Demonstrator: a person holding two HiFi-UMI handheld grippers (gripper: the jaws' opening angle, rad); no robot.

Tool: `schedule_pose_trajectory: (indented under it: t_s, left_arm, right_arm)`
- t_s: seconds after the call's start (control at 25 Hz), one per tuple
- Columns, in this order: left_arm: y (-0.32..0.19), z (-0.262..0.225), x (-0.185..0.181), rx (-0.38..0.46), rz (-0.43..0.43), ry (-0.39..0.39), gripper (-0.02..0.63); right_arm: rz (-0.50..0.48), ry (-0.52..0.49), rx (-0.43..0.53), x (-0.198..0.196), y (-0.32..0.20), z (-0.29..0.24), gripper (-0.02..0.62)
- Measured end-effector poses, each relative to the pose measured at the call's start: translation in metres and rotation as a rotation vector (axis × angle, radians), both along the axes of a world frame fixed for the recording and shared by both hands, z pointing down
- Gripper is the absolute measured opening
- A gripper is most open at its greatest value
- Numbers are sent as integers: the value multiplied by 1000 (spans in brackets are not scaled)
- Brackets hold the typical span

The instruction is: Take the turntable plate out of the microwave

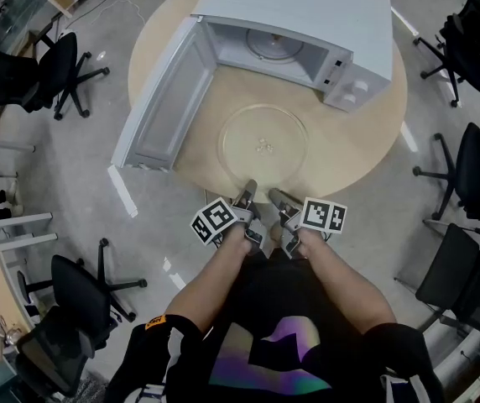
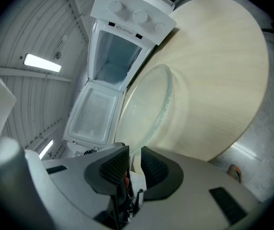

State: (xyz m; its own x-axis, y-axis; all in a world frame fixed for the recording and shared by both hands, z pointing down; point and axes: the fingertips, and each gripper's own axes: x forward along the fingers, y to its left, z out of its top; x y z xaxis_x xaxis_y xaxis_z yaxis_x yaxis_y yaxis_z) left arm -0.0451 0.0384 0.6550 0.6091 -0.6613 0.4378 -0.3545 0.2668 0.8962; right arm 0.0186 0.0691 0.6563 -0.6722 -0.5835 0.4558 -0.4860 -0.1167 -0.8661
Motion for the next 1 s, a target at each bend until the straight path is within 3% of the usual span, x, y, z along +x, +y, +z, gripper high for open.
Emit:
schedule_pose_trajectory:
  t_s: [0.36,0.76,1.0]
  left_arm:
    - [4,8,5,-29,147,-4,91]
    - [22,8,4,-46,218,51,91]
    - [27,-1,11,1,261,19,91]
  right_arm:
    - [33,37,-15,4,-2,8,86]
    - [60,70,-21,11,-10,13,78]
    - [64,64,-84,17,-10,17,78]
